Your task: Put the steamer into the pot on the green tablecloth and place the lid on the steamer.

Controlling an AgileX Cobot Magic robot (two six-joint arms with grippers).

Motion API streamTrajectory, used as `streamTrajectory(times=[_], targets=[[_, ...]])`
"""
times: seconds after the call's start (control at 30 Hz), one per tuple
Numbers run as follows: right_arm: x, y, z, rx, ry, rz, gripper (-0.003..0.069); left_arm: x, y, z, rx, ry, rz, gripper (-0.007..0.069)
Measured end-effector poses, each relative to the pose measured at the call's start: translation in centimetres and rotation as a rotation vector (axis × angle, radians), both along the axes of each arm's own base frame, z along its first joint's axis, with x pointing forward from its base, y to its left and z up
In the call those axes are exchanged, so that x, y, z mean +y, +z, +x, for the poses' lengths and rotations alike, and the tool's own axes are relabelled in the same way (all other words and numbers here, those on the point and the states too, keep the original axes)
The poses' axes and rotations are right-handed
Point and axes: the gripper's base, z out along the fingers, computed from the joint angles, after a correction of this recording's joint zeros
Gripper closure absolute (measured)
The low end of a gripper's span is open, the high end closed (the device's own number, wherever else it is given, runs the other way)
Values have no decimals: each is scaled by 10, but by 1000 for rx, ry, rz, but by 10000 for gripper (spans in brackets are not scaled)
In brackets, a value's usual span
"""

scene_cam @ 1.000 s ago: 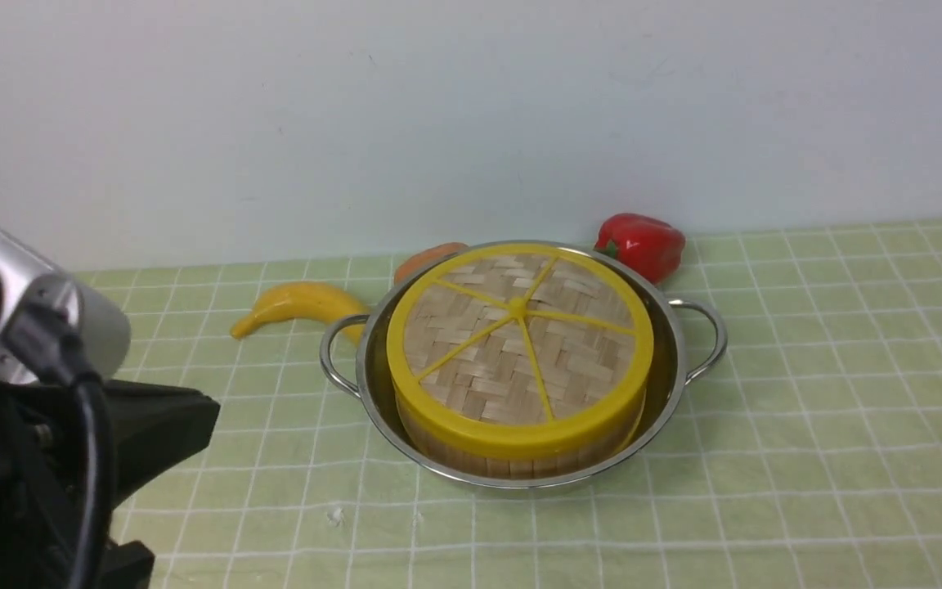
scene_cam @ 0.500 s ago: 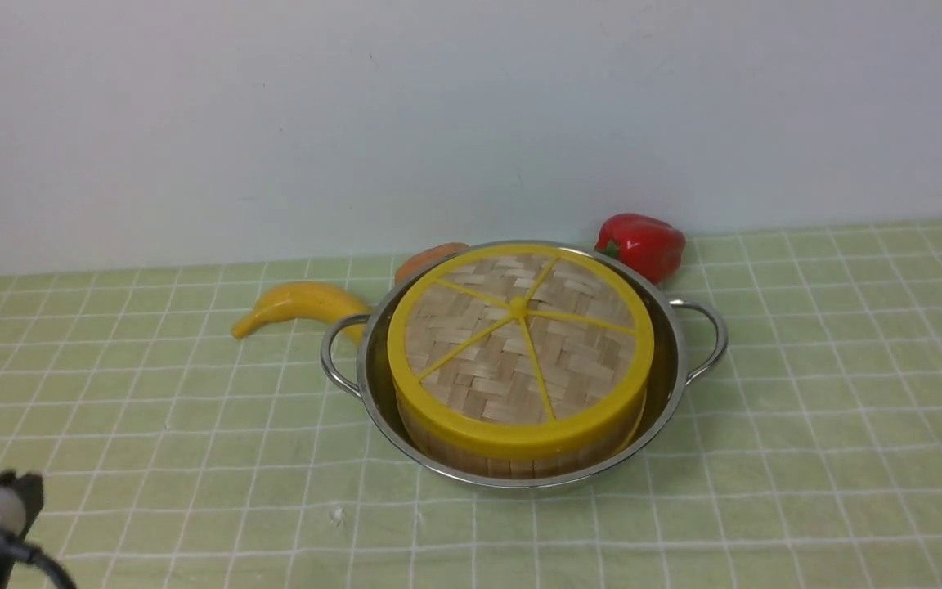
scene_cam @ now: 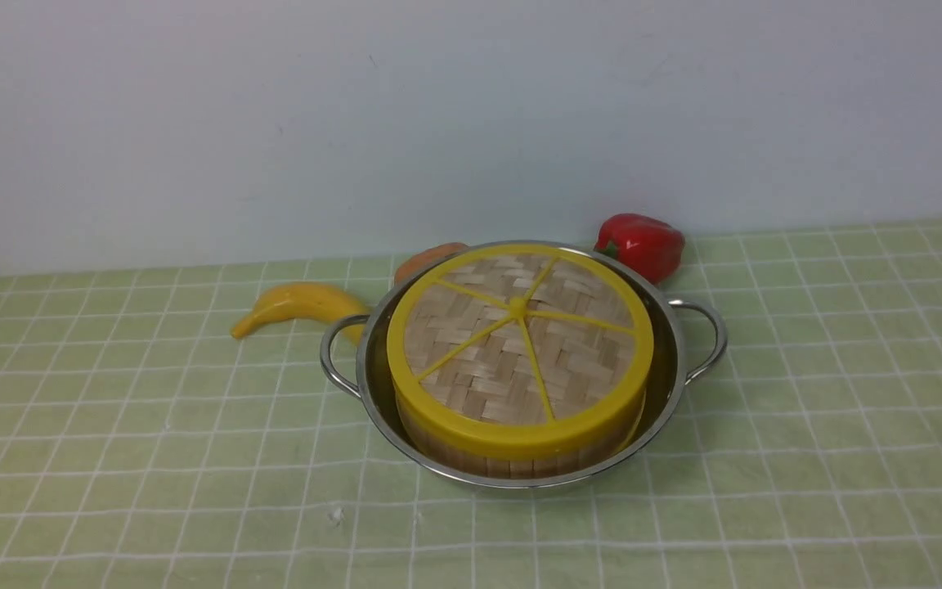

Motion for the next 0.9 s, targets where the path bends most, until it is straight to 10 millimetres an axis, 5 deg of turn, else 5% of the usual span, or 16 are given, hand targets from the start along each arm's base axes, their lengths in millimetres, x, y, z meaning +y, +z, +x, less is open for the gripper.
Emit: streamTrajectory(times=[0.67, 0.9], targets=[[0, 1, 0, -11, -28, 3, 527, 0, 0, 0, 1, 0, 7, 486], [6, 23, 2, -267, -199, 38, 516, 0, 0, 0, 1, 0, 7, 475]])
